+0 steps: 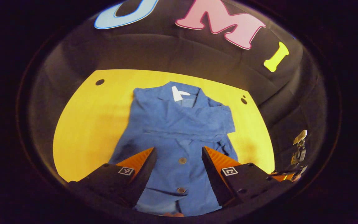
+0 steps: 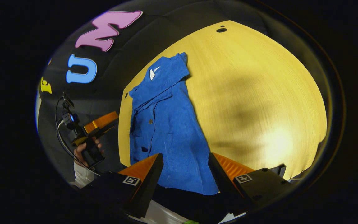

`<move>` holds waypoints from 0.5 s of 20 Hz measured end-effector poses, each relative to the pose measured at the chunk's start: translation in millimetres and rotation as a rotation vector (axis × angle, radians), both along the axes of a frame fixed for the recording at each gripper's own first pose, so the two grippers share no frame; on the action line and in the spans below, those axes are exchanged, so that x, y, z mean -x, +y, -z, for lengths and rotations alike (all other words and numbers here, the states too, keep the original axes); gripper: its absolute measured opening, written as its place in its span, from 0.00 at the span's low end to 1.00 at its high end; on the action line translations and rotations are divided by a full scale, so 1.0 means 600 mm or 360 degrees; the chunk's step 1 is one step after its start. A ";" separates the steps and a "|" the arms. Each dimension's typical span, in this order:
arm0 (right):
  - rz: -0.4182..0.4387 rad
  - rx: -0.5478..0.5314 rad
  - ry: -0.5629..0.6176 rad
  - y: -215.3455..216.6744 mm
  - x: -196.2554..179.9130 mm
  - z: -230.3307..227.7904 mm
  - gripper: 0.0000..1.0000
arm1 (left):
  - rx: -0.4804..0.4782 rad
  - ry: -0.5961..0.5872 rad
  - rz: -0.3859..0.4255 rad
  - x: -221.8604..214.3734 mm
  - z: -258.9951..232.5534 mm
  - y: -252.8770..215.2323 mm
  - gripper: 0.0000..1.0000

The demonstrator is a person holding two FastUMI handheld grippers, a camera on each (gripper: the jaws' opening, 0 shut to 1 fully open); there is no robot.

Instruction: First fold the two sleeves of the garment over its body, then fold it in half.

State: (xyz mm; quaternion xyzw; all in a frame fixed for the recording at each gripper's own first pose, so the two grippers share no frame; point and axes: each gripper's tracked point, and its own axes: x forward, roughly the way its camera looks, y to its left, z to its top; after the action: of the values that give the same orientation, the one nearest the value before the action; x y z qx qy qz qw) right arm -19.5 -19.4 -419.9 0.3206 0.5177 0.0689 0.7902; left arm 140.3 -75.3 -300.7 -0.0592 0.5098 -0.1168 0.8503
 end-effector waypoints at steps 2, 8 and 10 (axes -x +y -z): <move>-0.0045 0.0099 -0.0011 0.026 0.020 0.003 0.96 | -0.0074 0.0069 -0.0002 0.061 0.029 0.069 0.85; -0.0072 0.0297 0.0196 0.077 0.083 0.059 0.99 | -0.0074 0.0546 -0.0109 0.206 0.162 0.230 0.85; -0.0077 0.0326 0.0274 0.077 0.100 0.080 0.99 | -0.0022 0.0687 -0.0127 0.233 0.197 0.246 0.85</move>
State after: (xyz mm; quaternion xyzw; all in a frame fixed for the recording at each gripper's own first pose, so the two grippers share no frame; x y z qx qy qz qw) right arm -79.5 26.6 -467.7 0.2303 0.5956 0.0069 0.7695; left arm 0.6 72.4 -418.7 -0.0971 0.6780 -0.0641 0.7258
